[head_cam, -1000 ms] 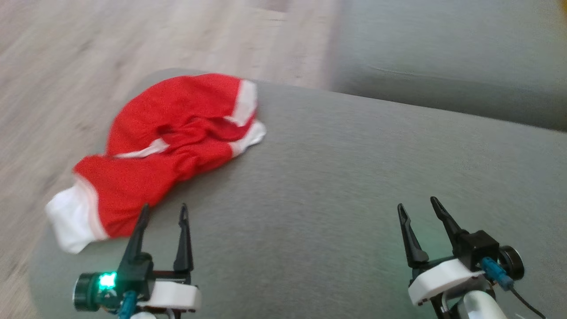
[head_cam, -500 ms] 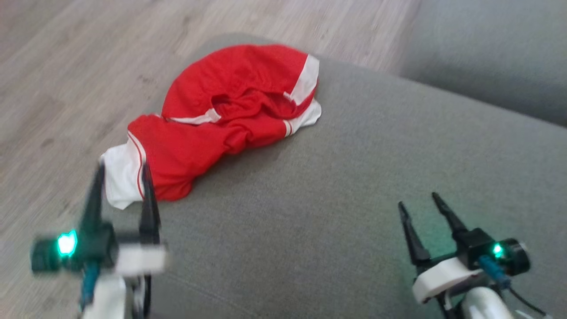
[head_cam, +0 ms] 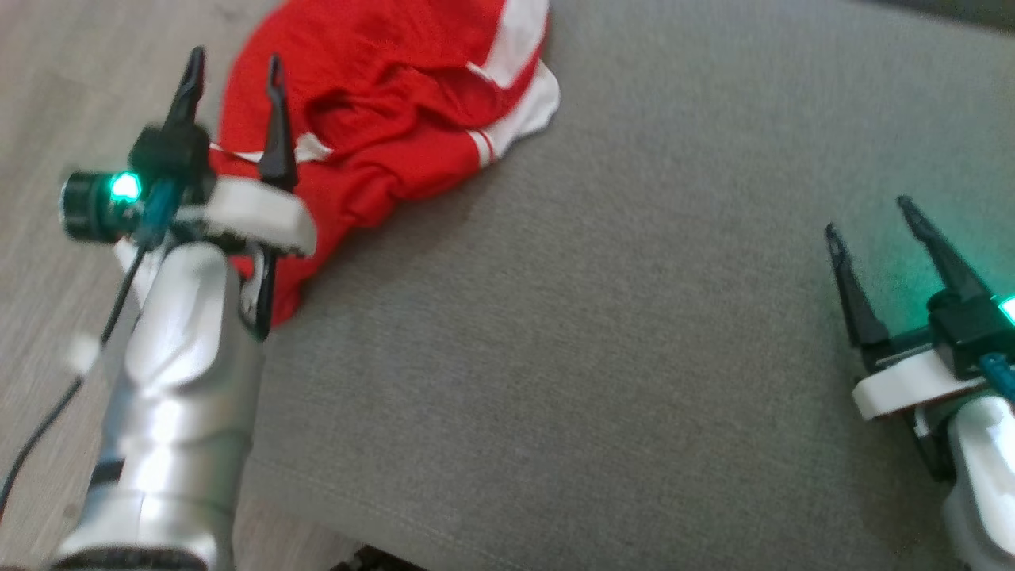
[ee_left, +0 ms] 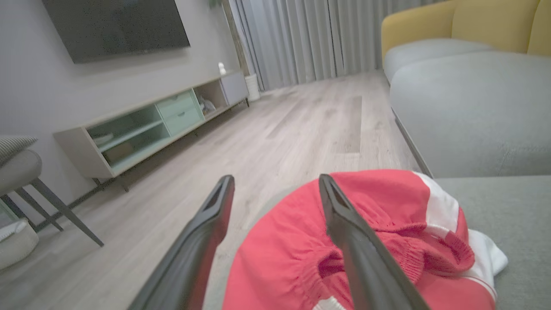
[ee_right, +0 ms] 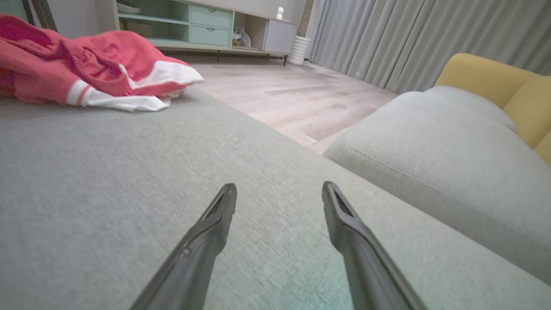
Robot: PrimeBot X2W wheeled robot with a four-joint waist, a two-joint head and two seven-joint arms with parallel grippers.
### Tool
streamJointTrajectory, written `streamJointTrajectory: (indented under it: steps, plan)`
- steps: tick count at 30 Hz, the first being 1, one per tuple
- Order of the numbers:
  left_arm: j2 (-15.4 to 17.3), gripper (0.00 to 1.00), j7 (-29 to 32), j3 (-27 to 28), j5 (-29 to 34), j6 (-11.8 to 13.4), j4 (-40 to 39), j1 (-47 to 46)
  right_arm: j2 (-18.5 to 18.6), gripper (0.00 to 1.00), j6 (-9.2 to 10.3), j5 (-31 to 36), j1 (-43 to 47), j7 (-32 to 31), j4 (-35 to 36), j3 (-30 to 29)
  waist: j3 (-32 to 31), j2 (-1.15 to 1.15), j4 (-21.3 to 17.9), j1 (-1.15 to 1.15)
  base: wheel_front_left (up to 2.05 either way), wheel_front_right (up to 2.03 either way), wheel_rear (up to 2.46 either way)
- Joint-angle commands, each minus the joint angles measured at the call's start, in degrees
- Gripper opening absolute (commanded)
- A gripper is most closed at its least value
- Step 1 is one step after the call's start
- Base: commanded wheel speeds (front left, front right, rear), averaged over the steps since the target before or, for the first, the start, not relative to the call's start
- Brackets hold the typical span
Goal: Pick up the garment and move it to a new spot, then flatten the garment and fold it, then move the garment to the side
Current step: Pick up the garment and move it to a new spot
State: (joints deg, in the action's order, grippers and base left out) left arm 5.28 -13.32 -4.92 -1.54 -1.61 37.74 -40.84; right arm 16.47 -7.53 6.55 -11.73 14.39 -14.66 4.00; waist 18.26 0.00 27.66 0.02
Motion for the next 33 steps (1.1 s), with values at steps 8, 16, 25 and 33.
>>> streamJointTrajectory:
  steps: [8,16,25,33]
  plan:
    - [1.2,1.00,6.9,1.4,-1.2,2.1,17.9,-9.7,3.4,1.00,0.04,-0.5,-1.6,0.6,2.0,1.1,8.1,0.00,-3.0,-0.02,0.00,0.00,0.00]
    - [3.9,0.00,0.8,-0.9,2.2,7.2,21.8,-12.9,2.2,1.00,0.04,-0.4,-1.9,0.6,1.5,1.7,7.0,0.00,-3.2,-0.02,0.00,0.00,0.00]
    - [7.4,0.00,-1.6,-3.6,4.1,6.7,9.6,-17.1,-3.1,1.00,0.04,-1.3,-2.7,0.6,-0.2,4.5,0.3,0.00,-6.9,-0.02,0.00,0.00,0.00]
    - [11.0,0.00,-0.5,-5.0,3.3,1.3,-2.3,-20.3,-10.1,1.00,0.04,-3.2,-2.8,0.6,0.5,2.8,-7.8,0.00,-18.5,-0.02,0.00,0.00,0.00]
